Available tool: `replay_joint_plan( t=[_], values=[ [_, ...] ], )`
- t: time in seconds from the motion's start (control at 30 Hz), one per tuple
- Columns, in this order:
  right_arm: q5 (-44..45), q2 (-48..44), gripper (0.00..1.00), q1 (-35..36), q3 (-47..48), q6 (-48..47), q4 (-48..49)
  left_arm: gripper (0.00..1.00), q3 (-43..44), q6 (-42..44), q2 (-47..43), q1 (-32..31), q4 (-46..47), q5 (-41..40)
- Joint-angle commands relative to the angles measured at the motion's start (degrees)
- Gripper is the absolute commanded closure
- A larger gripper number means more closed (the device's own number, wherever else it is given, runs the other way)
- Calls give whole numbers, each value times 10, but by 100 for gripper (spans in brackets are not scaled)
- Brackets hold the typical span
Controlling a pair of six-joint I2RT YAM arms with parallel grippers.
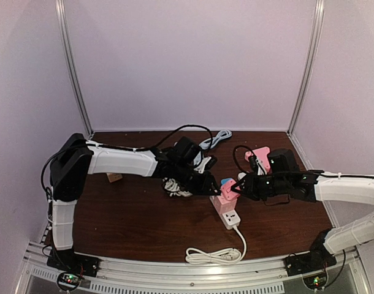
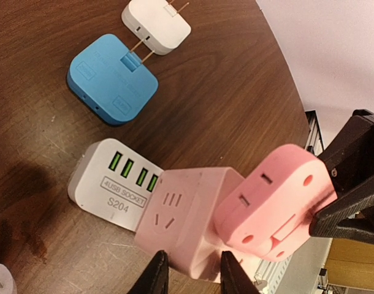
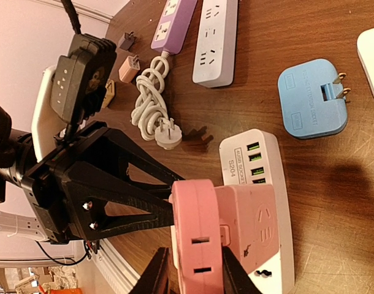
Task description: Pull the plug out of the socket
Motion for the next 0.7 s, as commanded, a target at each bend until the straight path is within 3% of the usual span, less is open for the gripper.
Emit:
replay_joint_plan(
  t=[0.0, 0.27, 0.67],
  values=[
    [-8, -8, 70, 2, -4, 0, 21, 72, 13, 10, 14, -5, -9, -8],
    [-6, 11, 66, 2, -10, 7, 49, 73, 14, 9, 15, -6, -9, -9],
    [-4, 4, 89, 2, -33, 50, 87, 73, 14, 7, 21, -8, -35, -41]
  ],
)
